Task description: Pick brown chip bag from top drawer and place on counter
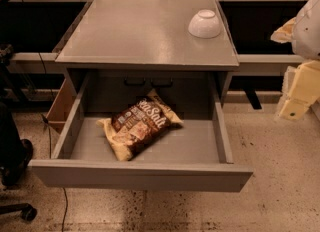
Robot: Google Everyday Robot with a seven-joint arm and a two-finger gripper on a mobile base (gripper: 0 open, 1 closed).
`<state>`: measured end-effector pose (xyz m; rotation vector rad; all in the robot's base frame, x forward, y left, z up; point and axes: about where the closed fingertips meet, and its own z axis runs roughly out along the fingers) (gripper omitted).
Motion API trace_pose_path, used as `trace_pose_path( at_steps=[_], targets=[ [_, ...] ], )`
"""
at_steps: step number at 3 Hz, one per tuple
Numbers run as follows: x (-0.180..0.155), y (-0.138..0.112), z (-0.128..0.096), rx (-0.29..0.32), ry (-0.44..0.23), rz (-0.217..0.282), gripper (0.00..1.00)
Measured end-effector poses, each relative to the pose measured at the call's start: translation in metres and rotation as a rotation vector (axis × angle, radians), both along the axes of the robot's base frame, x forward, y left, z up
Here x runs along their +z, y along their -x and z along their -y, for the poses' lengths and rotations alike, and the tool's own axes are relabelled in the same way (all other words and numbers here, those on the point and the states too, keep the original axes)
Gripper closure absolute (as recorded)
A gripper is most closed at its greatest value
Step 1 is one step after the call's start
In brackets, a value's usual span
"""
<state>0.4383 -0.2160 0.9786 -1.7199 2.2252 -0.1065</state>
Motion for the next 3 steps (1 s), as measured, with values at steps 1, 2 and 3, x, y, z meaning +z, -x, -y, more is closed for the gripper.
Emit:
trace_pose_path(
  at_steps=[1,2,3],
  targets=[
    [0.000,0.000,0.000,0.000,0.000,0.000,0.00],
    [-0.023,-0.005,-0.015,0.026,-0.035,-0.005,0.00],
    [-0.072,-0.017,-0.047,0.070,-0.103,-0.020,0.00]
  ],
)
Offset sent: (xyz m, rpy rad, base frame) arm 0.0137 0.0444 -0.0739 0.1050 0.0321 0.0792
